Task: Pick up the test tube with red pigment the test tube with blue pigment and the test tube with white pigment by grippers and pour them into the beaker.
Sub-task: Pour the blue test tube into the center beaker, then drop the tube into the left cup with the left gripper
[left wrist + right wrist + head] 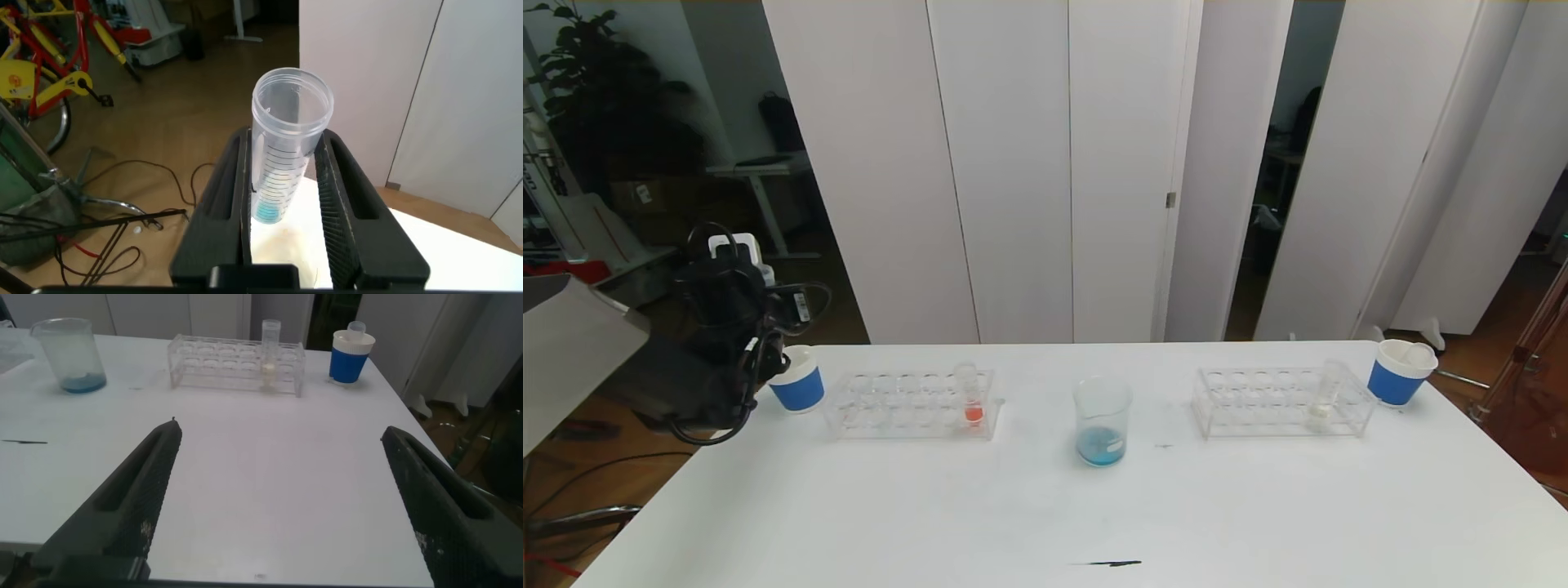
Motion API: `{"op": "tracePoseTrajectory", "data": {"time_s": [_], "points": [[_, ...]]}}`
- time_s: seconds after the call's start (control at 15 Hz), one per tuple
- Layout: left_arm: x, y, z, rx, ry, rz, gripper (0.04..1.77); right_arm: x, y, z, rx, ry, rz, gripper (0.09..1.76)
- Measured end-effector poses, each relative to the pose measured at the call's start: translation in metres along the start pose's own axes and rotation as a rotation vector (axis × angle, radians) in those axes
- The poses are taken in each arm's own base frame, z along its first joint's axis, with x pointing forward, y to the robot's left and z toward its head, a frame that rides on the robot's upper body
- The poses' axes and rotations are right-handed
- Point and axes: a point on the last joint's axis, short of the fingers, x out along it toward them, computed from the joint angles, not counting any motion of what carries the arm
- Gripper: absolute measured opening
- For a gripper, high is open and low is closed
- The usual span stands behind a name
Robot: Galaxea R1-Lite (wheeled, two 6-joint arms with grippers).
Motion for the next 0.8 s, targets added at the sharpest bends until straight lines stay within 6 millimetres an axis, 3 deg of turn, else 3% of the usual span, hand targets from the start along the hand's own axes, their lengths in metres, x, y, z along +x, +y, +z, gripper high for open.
{"op": "tracePoseTrajectory", "data": {"time_s": [0.8], "points": [[-0.007, 0.000, -0.048, -0.047, 0.150, -0.077, 0.57, 0.000, 0.000, 0.000, 0.000, 0.000, 0.000, 1.75]]}}
